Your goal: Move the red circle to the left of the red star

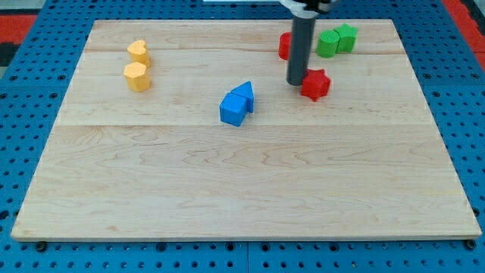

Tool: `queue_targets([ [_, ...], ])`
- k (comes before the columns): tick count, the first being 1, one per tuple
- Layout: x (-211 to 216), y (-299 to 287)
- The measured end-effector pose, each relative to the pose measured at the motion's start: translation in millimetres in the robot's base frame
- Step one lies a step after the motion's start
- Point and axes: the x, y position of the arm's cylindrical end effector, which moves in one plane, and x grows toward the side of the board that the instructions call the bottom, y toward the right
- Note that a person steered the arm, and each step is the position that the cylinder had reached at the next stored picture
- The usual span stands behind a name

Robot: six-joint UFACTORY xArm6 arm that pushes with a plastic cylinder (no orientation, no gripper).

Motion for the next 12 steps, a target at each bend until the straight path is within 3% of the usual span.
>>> queue_targets([
  [1, 12.0, 36.0],
  [2, 19.2, 20.1],
  [4, -26.1, -85.3],
  [5, -67.5, -109.7],
  [6, -112.8, -91.3],
  [7, -131.2, -60.3],
  [9, -99.1, -28.4],
  [12, -109.4, -18.3],
])
